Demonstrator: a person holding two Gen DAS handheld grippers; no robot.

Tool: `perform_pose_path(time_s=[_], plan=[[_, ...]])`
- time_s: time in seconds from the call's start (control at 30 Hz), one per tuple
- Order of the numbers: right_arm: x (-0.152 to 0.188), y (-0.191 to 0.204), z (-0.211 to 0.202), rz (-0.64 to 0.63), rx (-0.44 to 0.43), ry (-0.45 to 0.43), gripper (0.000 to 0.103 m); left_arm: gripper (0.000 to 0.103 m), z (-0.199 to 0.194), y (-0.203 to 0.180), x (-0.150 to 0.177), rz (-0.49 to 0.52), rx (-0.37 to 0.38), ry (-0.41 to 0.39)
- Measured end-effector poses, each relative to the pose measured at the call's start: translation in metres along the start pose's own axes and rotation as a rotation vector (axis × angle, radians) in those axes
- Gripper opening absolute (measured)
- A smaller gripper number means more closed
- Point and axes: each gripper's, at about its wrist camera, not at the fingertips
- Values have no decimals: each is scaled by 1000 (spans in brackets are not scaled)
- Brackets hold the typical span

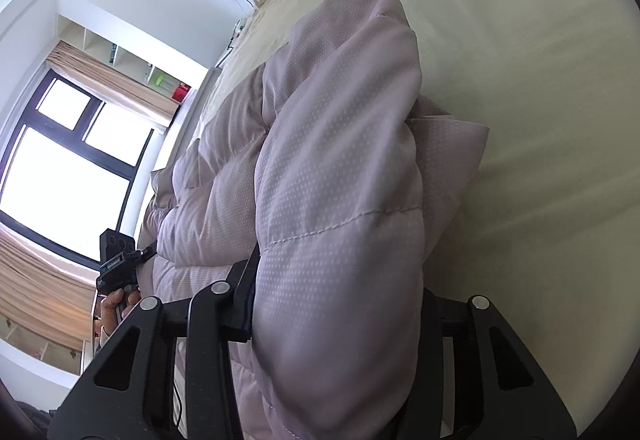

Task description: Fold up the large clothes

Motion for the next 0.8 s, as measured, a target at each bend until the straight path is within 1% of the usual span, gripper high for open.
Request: perform_pose_path(time_s=[0.17, 0.27, 0.37, 0.4, 0.47, 0.53, 0.57, 0.63, 0.67, 0.7, 0.73, 0.8], plan=[[47, 36, -28, -18, -44, 6, 39, 33, -44, -2, 51, -7, 16, -3], [84, 50, -41, -1, -72, 15, 39, 33, -68, -2, 81, -9, 19, -1], [114, 61, -45, 29, -104, 17, 39, 34, -87, -1, 103, 3, 19, -2], [123, 63, -45, 36, -114, 16, 39, 34, -88, -1, 106, 8, 12, -2], [136, 65, -41, 52, -122, 19, 39, 34, -82, 7, 105, -20, 4, 3], [140, 59, -34, 78, -119, 20, 39, 35, -75, 23, 99, -41, -20, 1], [130, 60, -21, 91, -111, 18, 39, 37, -70, 34, 95, -73, -23, 0], [128, 50, -7, 136, -99, 22, 39, 41, -59, 53, 88, -111, -6, 12], [133, 45, -5, 149, -93, 30, 41, 43, -55, 63, 86, -140, 12, 14], [133, 37, 2, 177, -85, 33, 45, 45, -52, 70, 84, -157, 26, 16], [137, 30, 7, 210, -84, 32, 52, 49, -49, 76, 84, -158, 29, 16], [142, 22, 19, 249, -98, 19, 60, 55, -48, 86, 87, -189, 41, 14]])
Point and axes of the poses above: each gripper's, at about its wrist camera, not at the fingertips, and z roughly the way its jaws point, y to its left, x to its underside, and after that the axes turned 6 degrees about -z, right-handed
